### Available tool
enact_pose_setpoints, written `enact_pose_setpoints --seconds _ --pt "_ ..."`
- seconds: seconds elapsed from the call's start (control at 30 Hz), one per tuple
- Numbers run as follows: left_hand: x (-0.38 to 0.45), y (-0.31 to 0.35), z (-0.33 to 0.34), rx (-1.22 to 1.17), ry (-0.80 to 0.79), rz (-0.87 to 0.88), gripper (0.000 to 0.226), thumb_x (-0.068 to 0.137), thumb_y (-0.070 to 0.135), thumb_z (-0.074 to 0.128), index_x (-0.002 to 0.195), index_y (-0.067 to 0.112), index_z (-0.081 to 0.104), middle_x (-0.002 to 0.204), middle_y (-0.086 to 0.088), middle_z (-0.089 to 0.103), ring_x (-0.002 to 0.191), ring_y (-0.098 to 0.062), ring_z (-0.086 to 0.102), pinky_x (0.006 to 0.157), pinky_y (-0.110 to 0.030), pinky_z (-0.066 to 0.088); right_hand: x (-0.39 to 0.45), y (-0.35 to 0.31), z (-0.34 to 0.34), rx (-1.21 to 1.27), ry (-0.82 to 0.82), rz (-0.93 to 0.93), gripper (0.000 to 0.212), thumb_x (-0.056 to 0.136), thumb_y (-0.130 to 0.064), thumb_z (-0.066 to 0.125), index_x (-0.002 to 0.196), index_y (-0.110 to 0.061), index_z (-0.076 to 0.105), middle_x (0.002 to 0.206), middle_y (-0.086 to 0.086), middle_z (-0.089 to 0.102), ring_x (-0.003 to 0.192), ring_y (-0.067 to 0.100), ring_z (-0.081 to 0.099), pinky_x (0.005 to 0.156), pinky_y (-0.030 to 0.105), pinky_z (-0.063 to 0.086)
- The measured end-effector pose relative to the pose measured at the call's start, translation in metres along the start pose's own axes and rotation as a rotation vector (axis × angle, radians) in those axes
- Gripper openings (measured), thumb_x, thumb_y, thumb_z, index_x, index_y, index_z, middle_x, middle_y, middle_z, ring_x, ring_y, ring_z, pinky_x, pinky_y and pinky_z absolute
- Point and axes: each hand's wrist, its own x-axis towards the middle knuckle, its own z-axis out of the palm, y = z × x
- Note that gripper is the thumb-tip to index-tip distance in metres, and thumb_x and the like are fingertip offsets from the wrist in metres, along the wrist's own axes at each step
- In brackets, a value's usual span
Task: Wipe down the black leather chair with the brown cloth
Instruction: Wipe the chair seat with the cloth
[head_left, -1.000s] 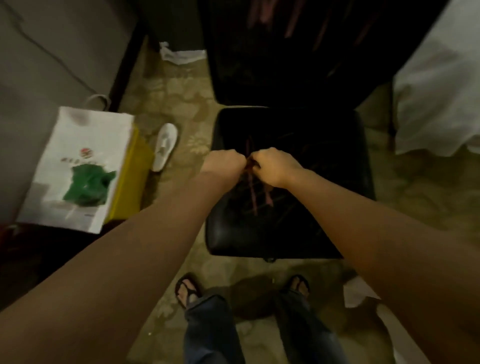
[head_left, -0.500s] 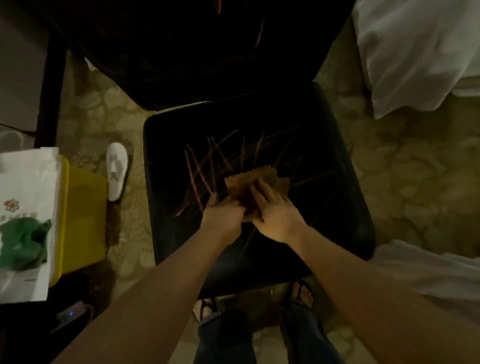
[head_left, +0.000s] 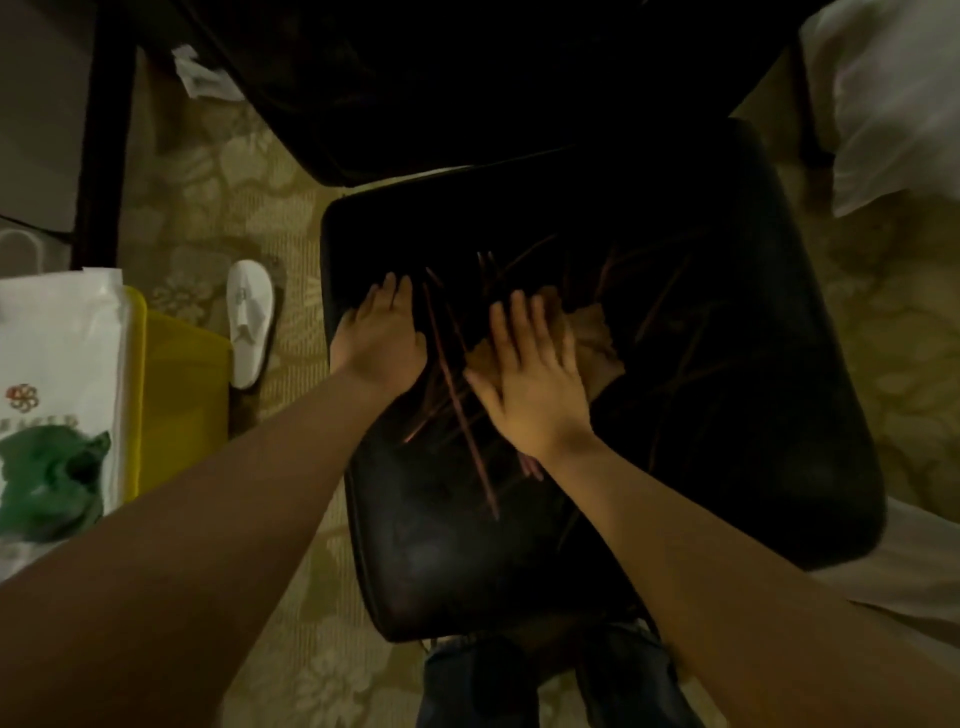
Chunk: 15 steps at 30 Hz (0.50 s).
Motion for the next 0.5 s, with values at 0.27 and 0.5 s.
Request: enact_pose_setpoints --seconds 0.27,0.5 --pt "-0.001 -0.002 0.001 0.016 -0.054 -0.022 0.067 0.096 0.029 0.033 0.147 0.009 -0.004 0.157 -0.009 -0.004 0.145 -0.022 0.0 0.116 -0.042 0.011 -0.051 0.025 0.007 -0.211 -0.062 -0.449 0.059 0.091 -0.059 0.03 0.145 -0.037 0.024 0.154 0.002 0.024 0.142 0.029 0.016 0.106 0.067 0.01" --pt "0.009 -0.012 -0.002 0.05 -0.052 0.002 0.06 0.097 0.029 0.026 0.148 0.01 0.0 0.157 -0.007 -0.001 0.144 -0.018 0.004 0.116 -0.039 0.007 -0.04 0.074 -0.023 -0.18 -0.052 0.161 0.065 0.086 -0.07 0.012 0.146 -0.045 0.004 0.158 0.009 0.0 0.142 0.038 -0.004 0.104 0.072 0.003"
